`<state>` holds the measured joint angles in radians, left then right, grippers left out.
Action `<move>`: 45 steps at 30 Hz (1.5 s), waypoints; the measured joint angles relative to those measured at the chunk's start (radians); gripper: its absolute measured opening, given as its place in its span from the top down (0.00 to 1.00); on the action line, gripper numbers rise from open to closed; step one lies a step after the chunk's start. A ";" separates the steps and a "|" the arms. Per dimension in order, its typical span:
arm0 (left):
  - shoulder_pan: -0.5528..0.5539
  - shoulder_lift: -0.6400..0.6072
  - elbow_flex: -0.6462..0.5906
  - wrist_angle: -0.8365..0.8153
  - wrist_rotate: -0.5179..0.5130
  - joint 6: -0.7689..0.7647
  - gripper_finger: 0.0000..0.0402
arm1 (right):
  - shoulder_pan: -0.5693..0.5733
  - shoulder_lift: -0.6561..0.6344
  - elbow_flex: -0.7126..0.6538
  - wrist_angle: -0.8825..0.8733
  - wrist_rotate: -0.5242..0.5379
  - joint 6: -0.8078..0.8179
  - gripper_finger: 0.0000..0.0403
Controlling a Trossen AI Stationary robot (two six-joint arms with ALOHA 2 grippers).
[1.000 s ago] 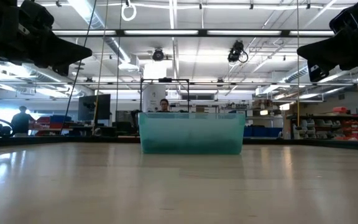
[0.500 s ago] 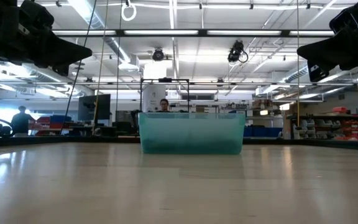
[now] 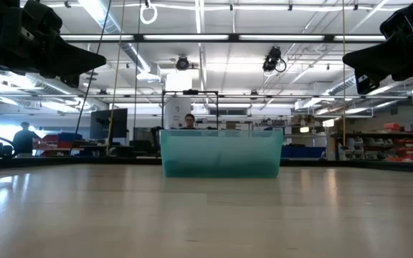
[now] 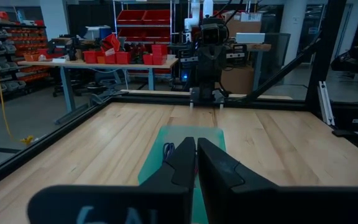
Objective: Pick and place USB-C Cables
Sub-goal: Return to Home Position
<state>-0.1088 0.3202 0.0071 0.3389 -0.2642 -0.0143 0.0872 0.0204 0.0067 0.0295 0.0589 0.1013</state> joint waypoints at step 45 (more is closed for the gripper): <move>0.000 0.000 0.000 0.000 0.000 0.000 0.93 | 0.000 0.000 0.000 0.000 0.000 0.000 0.94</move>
